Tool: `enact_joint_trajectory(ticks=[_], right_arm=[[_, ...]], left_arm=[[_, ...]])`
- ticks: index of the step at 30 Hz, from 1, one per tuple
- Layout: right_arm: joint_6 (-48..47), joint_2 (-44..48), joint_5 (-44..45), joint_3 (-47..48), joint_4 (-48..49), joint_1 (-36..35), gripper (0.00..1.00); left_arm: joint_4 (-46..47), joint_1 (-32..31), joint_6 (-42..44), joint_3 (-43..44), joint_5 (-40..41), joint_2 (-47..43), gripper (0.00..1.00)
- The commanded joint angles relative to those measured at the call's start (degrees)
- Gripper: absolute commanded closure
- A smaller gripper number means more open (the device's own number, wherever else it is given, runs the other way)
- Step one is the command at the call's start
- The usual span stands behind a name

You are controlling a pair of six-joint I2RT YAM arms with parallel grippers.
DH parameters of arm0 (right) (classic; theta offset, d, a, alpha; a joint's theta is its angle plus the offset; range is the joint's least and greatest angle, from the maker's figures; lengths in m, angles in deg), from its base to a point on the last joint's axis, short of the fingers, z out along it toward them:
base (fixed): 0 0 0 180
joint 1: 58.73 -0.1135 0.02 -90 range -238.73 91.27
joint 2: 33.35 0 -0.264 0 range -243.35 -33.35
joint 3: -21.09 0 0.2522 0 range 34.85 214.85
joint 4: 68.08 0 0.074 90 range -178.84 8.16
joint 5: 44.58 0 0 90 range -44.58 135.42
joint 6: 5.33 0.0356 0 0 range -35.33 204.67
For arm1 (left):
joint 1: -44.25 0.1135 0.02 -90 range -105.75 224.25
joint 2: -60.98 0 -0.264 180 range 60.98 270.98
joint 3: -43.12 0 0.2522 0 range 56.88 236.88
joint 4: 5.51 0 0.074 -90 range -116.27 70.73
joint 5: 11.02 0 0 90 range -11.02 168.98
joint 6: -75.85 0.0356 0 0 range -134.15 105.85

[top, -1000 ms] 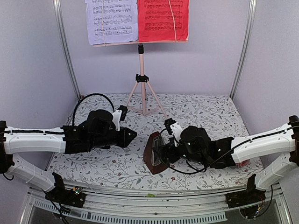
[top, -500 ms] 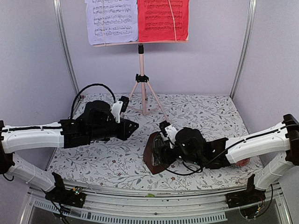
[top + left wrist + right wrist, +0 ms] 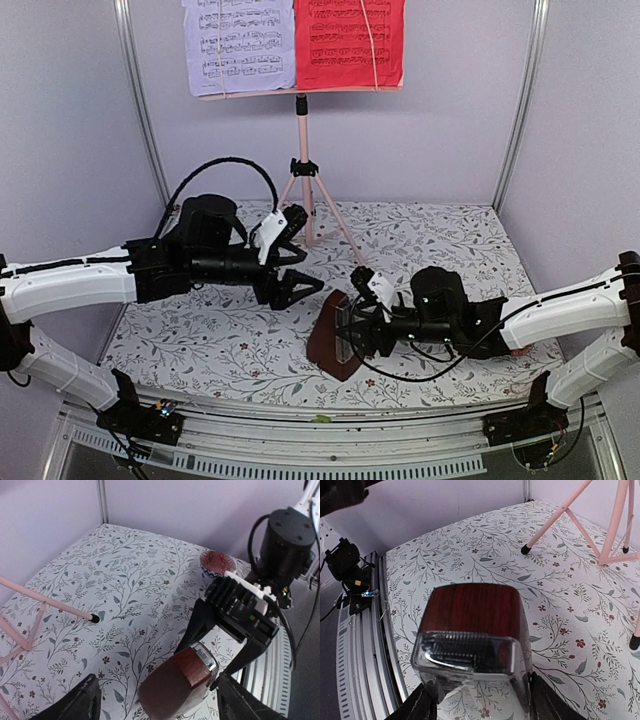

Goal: Set up the instrument practice props

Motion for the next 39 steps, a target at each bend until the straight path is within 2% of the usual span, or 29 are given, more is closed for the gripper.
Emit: enact_joint_trajectory(ticks=[1,9,14,25,30,37,39], right_arm=[[-8.59,2.11,-12.21,-1.57,2.96,1.72,0.63],[-12.89,2.01,-20.23,-1.16,1.58,3.08,0.63],[-14.68,1.44,-21.32,-0.26,-0.06,3.08,0.62],[-15.99,-0.20,-21.73,1.06,-1.86,3.13,0.58],[-15.99,-0.49,-20.97,1.47,-2.21,3.17,0.50],[-16.33,-0.46,-20.97,1.66,-2.89,3.19,0.29],[-16.34,-0.58,-21.30,1.84,-3.12,3.20,0.26]], left_arm=[[-1.64,0.69,14.16,-1.19,-13.52,1.27,0.19],[3.50,0.62,24.44,-5.49,-21.31,1.50,0.17],[3.15,0.51,25.28,-4.36,-24.90,4.51,0.20],[6.14,-0.23,25.27,-4.09,-25.66,9.23,0.25],[7.06,-0.40,24.91,-4.22,-26.37,10.64,0.32],[7.39,-0.63,25.48,-4.74,-25.88,10.58,0.45],[7.50,-0.58,25.72,-4.87,-25.48,10.48,0.49]])
